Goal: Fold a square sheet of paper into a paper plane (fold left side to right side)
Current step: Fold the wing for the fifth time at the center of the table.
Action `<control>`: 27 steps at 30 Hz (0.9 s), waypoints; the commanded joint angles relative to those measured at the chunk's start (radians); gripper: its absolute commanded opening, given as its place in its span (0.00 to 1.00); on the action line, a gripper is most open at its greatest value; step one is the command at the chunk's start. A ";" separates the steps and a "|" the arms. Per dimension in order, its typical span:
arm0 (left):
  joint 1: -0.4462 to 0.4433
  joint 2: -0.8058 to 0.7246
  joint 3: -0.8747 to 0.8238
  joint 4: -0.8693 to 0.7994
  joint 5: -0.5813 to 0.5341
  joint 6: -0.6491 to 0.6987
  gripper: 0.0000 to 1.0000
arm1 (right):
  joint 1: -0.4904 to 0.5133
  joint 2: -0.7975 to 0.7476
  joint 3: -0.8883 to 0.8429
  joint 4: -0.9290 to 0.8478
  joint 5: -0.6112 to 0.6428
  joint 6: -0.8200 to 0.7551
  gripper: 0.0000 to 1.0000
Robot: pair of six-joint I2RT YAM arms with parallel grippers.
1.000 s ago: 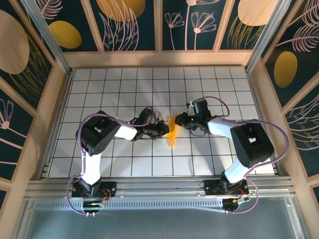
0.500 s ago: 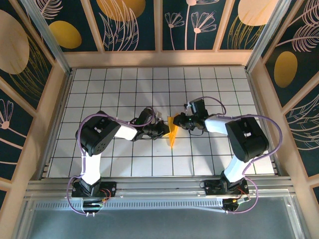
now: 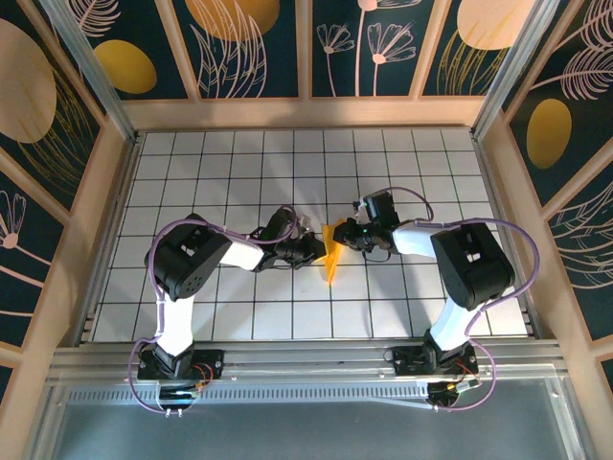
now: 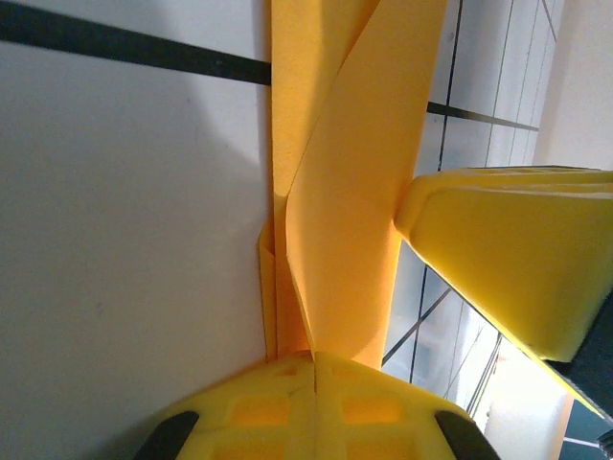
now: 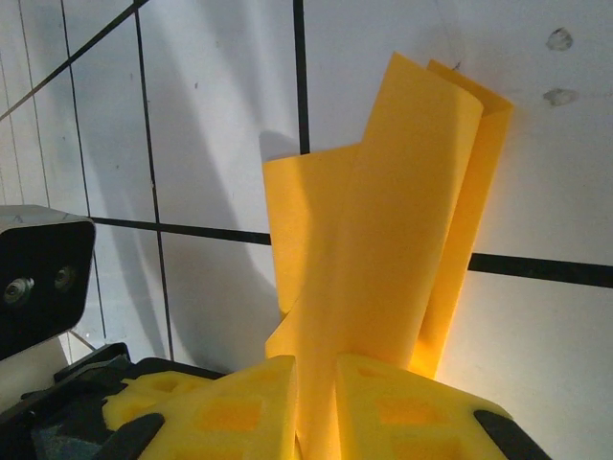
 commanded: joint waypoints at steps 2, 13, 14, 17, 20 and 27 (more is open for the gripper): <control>0.006 0.064 -0.036 -0.136 -0.144 0.014 0.00 | 0.008 0.025 0.016 -0.025 0.020 -0.017 0.18; 0.006 0.062 -0.046 -0.133 -0.147 0.003 0.00 | 0.011 0.038 0.022 -0.050 0.033 -0.026 0.17; 0.007 0.062 -0.047 -0.133 -0.148 0.003 0.00 | 0.011 0.040 0.022 -0.050 0.033 -0.026 0.17; 0.006 0.061 -0.051 -0.134 -0.149 0.000 0.00 | 0.011 0.049 0.022 -0.051 0.033 -0.029 0.17; 0.006 0.058 -0.054 -0.134 -0.149 -0.002 0.00 | 0.011 0.058 0.019 -0.054 0.034 -0.032 0.16; 0.006 0.037 -0.070 -0.088 -0.140 -0.007 0.00 | 0.012 0.061 -0.012 -0.086 0.051 -0.044 0.11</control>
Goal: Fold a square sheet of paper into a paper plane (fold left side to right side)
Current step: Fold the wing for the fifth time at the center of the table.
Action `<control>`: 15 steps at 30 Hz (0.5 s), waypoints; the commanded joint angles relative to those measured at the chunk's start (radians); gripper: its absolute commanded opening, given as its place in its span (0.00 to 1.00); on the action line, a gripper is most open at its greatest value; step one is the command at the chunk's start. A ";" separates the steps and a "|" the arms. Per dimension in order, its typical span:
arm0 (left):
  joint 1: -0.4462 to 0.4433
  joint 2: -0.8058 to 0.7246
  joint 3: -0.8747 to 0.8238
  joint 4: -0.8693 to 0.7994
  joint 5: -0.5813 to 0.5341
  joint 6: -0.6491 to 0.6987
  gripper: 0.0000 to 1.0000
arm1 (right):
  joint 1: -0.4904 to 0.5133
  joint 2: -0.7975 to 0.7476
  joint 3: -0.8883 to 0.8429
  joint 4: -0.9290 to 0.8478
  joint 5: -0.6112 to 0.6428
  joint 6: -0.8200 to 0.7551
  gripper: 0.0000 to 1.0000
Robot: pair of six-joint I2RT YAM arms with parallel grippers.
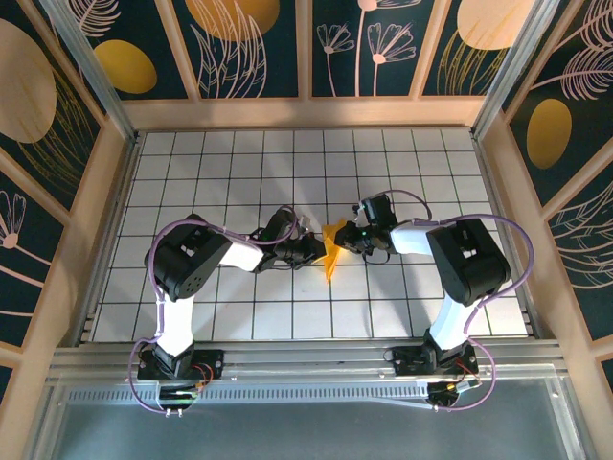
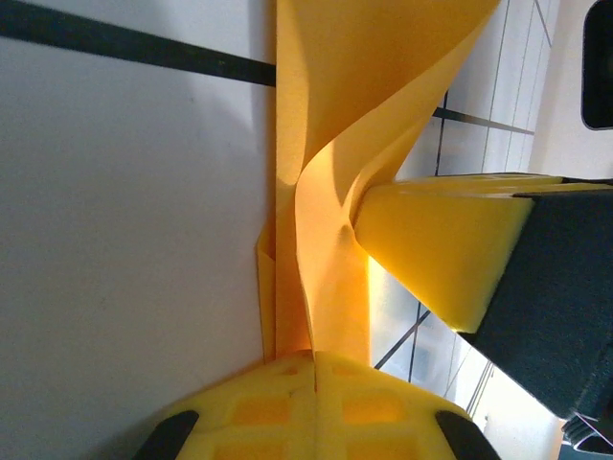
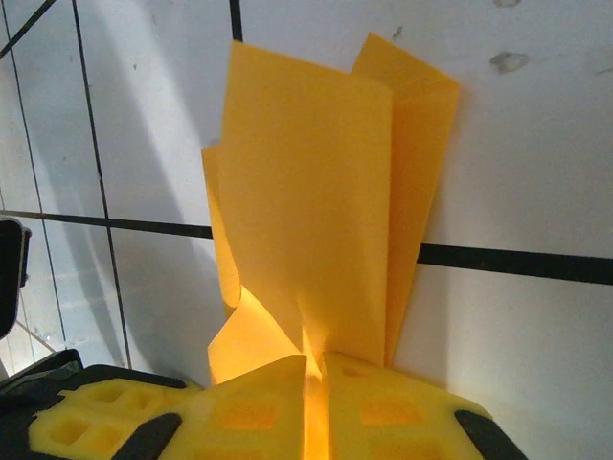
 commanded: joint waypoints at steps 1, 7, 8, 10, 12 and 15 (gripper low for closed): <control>0.010 0.034 -0.054 -0.099 -0.125 0.002 0.00 | 0.010 0.030 -0.024 -0.064 0.030 -0.020 0.09; 0.010 -0.025 -0.035 -0.099 -0.123 0.012 0.10 | 0.010 0.042 -0.064 -0.063 0.033 -0.025 0.00; 0.009 -0.039 -0.028 -0.109 -0.128 0.017 0.12 | 0.009 0.045 -0.067 -0.064 0.033 -0.028 0.00; 0.010 -0.067 -0.018 -0.137 -0.136 0.026 0.17 | 0.010 0.047 -0.071 -0.063 0.034 -0.032 0.00; 0.010 -0.099 -0.010 -0.167 -0.150 0.037 0.22 | 0.010 0.049 -0.075 -0.063 0.033 -0.037 0.00; 0.010 -0.153 -0.004 -0.209 -0.168 0.049 0.29 | 0.009 0.049 -0.075 -0.066 0.034 -0.042 0.00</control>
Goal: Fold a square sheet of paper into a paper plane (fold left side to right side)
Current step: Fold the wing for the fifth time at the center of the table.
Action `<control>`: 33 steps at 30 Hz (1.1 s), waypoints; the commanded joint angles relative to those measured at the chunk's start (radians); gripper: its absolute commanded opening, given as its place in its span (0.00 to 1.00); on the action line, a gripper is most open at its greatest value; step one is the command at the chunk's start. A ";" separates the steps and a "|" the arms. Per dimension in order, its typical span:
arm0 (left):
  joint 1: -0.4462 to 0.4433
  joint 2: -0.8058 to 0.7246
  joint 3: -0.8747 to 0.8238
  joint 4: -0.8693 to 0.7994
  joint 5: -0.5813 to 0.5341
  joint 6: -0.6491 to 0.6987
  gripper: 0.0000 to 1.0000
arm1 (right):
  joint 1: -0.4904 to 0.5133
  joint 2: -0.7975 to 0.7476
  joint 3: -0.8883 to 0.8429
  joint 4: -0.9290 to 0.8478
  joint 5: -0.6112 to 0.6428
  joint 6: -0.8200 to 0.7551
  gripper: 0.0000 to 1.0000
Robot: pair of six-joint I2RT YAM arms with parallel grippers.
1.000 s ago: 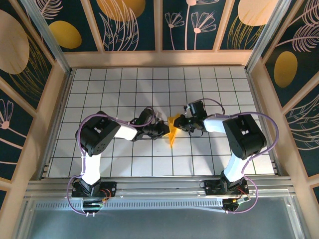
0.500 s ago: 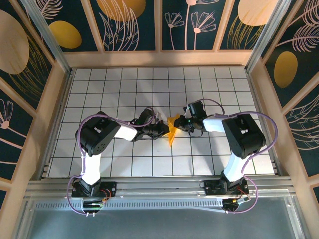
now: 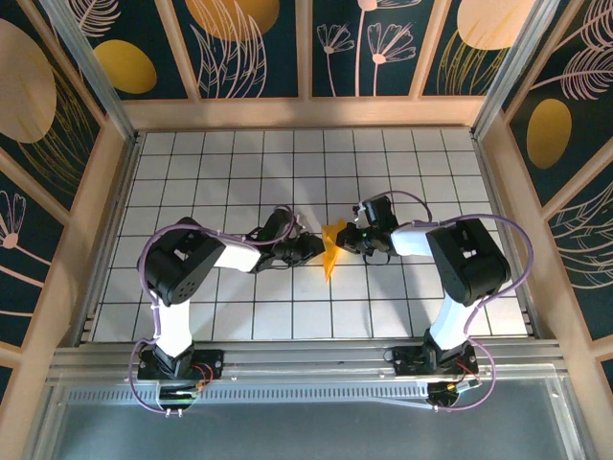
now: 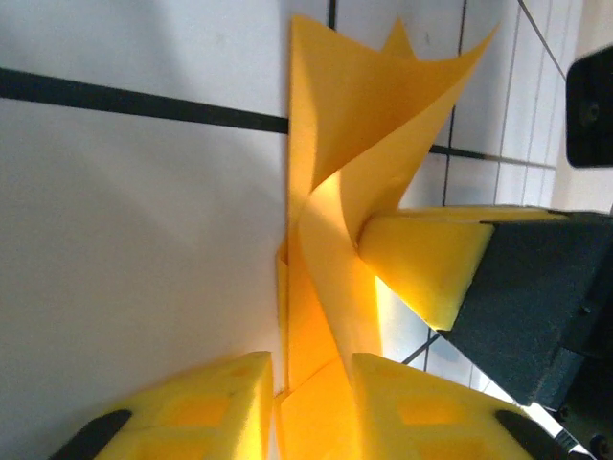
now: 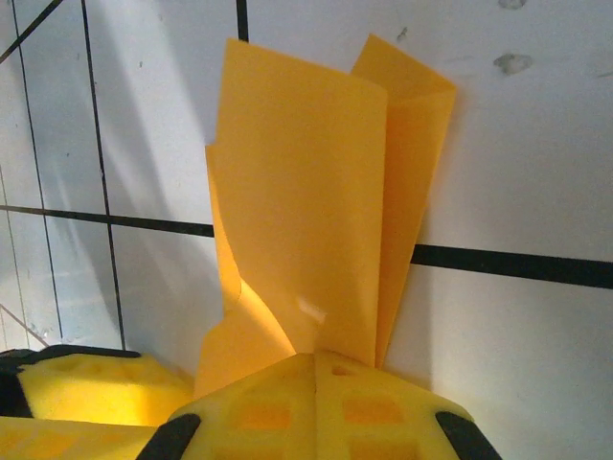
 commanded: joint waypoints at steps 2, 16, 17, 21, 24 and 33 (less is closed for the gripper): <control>0.009 -0.093 0.009 -0.130 -0.050 0.032 0.30 | 0.011 0.045 -0.048 -0.112 0.036 -0.034 0.00; -0.063 -0.102 0.058 -0.145 0.241 0.012 0.05 | 0.019 0.047 -0.035 -0.121 0.037 -0.043 0.00; -0.071 -0.090 0.065 -0.144 0.243 0.010 0.05 | 0.021 0.047 -0.034 -0.123 0.040 -0.043 0.00; -0.088 -0.054 0.074 -0.133 0.237 0.000 0.04 | 0.026 0.048 -0.030 -0.129 0.043 -0.044 0.00; -0.091 -0.041 0.070 -0.138 0.222 -0.001 0.04 | 0.027 0.048 -0.025 -0.137 0.046 -0.046 0.00; -0.091 -0.028 0.050 -0.151 0.191 0.003 0.04 | 0.028 0.046 -0.019 -0.146 0.053 -0.047 0.00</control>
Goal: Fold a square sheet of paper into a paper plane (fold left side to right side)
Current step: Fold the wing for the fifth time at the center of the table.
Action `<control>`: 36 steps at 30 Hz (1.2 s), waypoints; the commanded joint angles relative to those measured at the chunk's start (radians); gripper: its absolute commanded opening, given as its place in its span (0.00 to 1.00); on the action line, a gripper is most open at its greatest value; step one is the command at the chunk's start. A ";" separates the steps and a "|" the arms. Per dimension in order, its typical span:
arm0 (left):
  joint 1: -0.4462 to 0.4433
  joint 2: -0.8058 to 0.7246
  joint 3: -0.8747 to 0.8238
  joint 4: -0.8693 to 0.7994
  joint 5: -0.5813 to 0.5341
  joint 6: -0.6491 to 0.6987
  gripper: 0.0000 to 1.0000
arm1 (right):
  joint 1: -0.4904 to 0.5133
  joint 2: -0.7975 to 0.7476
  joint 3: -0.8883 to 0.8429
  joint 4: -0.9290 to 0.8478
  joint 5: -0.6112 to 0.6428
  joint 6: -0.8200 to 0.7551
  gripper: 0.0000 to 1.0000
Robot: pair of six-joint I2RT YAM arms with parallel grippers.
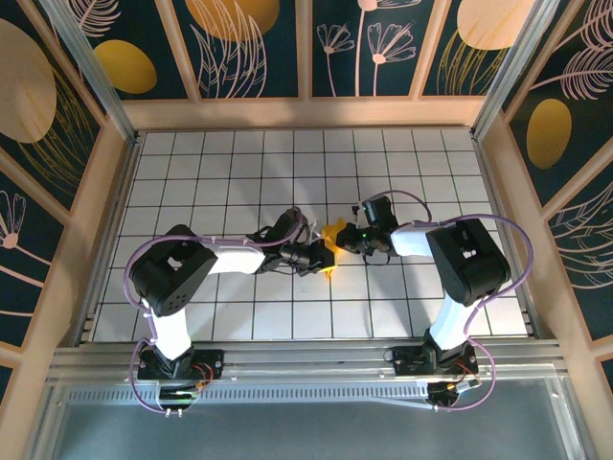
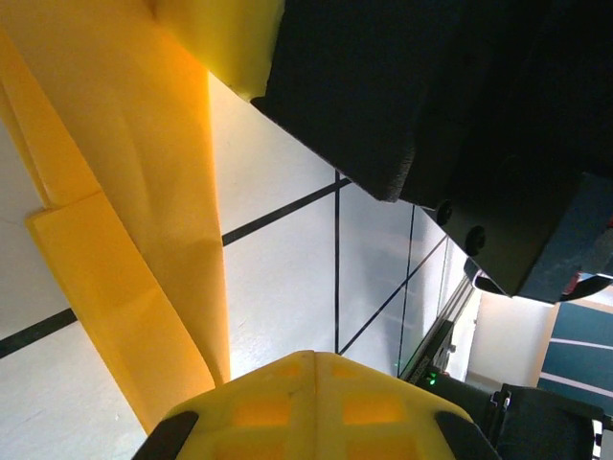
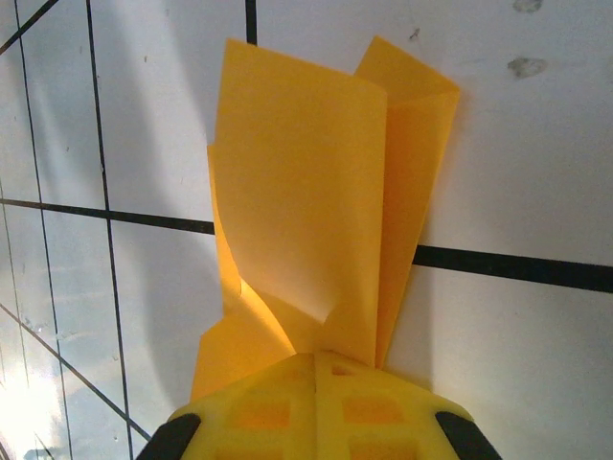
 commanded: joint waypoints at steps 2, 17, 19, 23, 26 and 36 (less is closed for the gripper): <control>-0.001 0.025 -0.011 -0.016 -0.003 -0.020 0.04 | 0.026 0.048 -0.019 -0.148 0.052 -0.026 0.00; -0.002 0.063 -0.055 0.046 0.013 -0.053 0.04 | 0.027 0.051 -0.005 -0.167 0.060 -0.033 0.00; -0.002 0.069 -0.057 0.048 0.012 -0.053 0.04 | 0.027 0.051 -0.001 -0.172 0.062 -0.034 0.00; -0.003 0.082 -0.056 0.055 0.016 -0.055 0.04 | 0.027 0.052 0.003 -0.178 0.063 -0.036 0.00; -0.003 0.086 -0.055 0.054 0.015 -0.055 0.04 | 0.029 0.055 0.007 -0.179 0.062 -0.037 0.00; -0.012 0.102 -0.030 0.017 0.005 -0.040 0.05 | 0.032 0.059 0.021 -0.192 0.066 -0.042 0.00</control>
